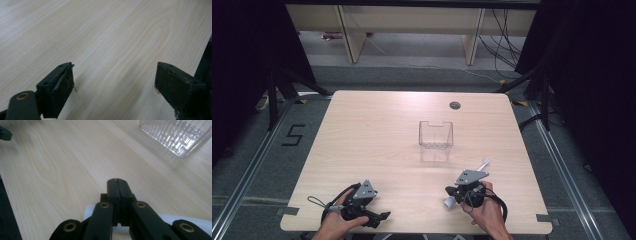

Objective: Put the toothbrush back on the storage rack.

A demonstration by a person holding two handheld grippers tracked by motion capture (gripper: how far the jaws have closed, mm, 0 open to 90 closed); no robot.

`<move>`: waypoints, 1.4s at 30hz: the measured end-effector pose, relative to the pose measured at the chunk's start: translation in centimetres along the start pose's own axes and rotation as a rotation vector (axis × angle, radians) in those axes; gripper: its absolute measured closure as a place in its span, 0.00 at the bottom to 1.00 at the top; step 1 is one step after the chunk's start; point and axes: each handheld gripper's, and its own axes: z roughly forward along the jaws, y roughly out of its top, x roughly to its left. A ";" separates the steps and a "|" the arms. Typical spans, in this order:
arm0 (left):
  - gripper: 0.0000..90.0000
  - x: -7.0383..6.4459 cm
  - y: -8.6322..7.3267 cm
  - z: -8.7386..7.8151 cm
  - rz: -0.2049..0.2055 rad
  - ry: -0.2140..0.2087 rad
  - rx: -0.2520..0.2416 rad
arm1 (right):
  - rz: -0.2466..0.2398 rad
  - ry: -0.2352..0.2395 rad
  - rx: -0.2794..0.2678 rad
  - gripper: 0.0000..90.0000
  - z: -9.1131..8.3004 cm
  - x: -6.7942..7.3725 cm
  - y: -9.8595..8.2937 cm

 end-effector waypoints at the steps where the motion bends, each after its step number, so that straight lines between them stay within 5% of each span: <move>1: 0.17 0.0 0.0 0.0 0.000 0.000 0.000 | 0.000 0.000 0.000 1.00 0.0 0.0 0.0; 14: 0.17 0.0 0.0 0.0 0.004 0.000 0.001 | -0.027 0.031 0.031 1.00 0.9 0.2 0.1; 15: 0.17 0.0 0.0 0.0 0.005 0.000 0.001 | -0.002 0.018 0.035 1.00 1.0 0.4 0.1; 21: 0.17 0.0 0.0 0.0 0.004 0.000 0.001 | -0.047 0.055 0.041 1.00 1.2 0.2 0.1; 42: 0.17 0.0 0.0 -0.1 0.006 0.000 -0.001 | -0.039 0.083 0.084 1.00 1.1 0.5 -0.4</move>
